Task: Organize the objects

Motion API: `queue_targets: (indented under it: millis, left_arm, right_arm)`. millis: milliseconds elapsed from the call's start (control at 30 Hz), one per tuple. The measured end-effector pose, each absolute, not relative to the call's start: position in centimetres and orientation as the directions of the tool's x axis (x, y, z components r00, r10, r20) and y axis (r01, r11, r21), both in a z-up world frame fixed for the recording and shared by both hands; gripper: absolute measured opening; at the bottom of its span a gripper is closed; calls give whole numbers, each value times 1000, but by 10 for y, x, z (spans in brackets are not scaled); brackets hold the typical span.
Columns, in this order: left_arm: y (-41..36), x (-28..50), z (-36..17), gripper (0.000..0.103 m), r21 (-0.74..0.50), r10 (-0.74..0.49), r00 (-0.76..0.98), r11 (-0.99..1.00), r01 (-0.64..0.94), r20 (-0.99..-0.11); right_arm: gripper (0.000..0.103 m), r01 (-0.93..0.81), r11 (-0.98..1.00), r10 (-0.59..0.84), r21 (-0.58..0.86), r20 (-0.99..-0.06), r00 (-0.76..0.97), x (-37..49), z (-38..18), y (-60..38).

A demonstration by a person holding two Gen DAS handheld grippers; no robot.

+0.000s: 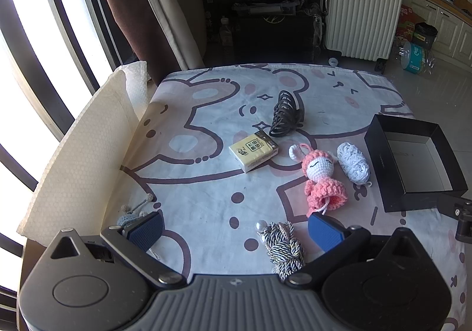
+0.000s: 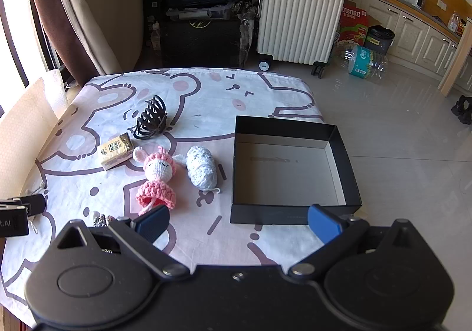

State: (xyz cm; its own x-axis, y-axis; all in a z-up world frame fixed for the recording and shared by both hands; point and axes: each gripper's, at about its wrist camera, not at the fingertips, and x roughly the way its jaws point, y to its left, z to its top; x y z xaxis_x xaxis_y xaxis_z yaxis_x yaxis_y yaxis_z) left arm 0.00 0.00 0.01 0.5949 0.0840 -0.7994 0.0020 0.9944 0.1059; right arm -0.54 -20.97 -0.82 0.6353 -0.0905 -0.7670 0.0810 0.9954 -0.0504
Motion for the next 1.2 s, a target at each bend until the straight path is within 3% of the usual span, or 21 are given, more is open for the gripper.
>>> queue_targets:
  millis: [1200]
  left_arm:
    - [-8, -2, -3, 103, 101, 81, 594, 995, 0, -800]
  right_arm:
    - [102, 81, 995, -95, -56, -769, 632, -6, -11, -211]
